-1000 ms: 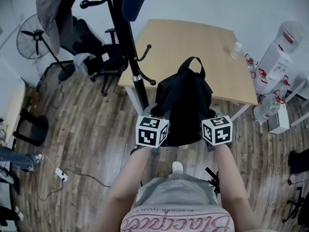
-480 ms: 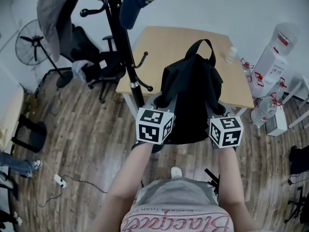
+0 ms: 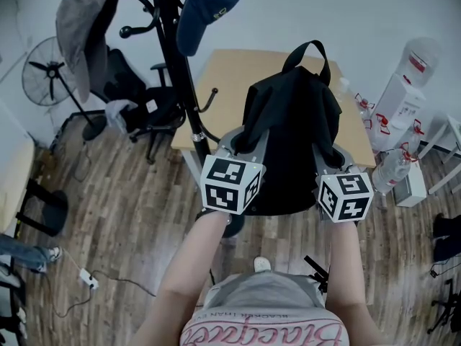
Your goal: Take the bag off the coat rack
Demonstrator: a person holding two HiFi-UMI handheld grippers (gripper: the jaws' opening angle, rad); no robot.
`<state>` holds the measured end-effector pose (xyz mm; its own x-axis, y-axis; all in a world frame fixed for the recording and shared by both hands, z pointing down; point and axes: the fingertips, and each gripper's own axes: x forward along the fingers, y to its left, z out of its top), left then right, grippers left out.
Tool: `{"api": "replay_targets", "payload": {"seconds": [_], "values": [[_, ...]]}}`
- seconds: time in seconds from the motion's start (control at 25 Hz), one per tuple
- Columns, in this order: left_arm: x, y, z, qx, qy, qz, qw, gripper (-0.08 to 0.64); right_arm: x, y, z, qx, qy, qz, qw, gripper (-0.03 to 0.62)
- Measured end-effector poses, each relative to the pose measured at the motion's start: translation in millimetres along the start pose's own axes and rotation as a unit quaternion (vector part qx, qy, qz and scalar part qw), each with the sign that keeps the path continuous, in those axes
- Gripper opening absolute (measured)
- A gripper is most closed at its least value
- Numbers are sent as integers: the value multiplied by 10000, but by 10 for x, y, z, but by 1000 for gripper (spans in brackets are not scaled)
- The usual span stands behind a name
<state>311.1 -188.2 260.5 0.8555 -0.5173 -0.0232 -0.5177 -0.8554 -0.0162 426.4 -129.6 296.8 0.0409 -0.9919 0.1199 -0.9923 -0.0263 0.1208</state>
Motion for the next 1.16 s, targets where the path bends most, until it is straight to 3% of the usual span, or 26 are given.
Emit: {"api": "replay_targets", "payload": {"seconds": [1.16], "values": [[76,-119,351,28,-302,-58,9995,61,-114,-163,327,-180,-323,-47,9993,34]]}}
